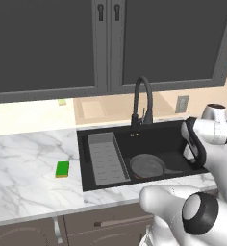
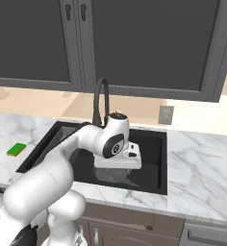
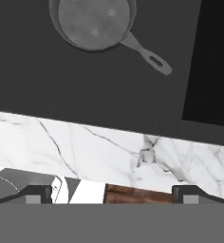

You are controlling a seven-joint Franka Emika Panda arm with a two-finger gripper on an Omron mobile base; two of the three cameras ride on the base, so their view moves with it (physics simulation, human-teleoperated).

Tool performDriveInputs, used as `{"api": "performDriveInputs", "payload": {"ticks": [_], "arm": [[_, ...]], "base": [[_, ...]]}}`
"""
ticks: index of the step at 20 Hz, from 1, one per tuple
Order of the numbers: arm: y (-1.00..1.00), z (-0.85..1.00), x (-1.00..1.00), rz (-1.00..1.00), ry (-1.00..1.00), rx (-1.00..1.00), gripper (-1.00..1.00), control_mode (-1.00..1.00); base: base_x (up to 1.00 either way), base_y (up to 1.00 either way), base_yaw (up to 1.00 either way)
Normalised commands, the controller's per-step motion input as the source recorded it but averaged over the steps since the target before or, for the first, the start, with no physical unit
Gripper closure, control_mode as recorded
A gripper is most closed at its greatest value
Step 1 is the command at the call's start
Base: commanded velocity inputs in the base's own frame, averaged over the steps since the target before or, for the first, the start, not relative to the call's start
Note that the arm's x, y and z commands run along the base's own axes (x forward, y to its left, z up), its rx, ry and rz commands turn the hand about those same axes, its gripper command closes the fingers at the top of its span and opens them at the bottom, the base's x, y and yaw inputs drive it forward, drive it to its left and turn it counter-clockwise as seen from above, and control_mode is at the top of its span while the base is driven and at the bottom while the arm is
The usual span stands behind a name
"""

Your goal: Pick the pan and sponge and place them into the sink. Then turn on the water.

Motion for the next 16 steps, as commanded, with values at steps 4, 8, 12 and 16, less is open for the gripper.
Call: {"api": "performDriveInputs", "payload": {"ticks": [4,8,12,16], "arm": [[0.36,0.20,-0.18,-0.10,0.00,0.00,-1.00,-1.00],[0.37,0.16,-0.19,-0.11,0.00,0.00,-1.00,-1.00],[0.45,0.11,-0.02,-0.13,0.00,0.00,-1.00,-1.00],[0.57,0.01,0.12,-0.13,-0.01,-0.01,-1.00,-1.00]], "base": [[0.00,0.00,0.00],[0.00,0.00,0.00],[0.00,0.00,0.00],[0.00,0.00,0.00]]}}
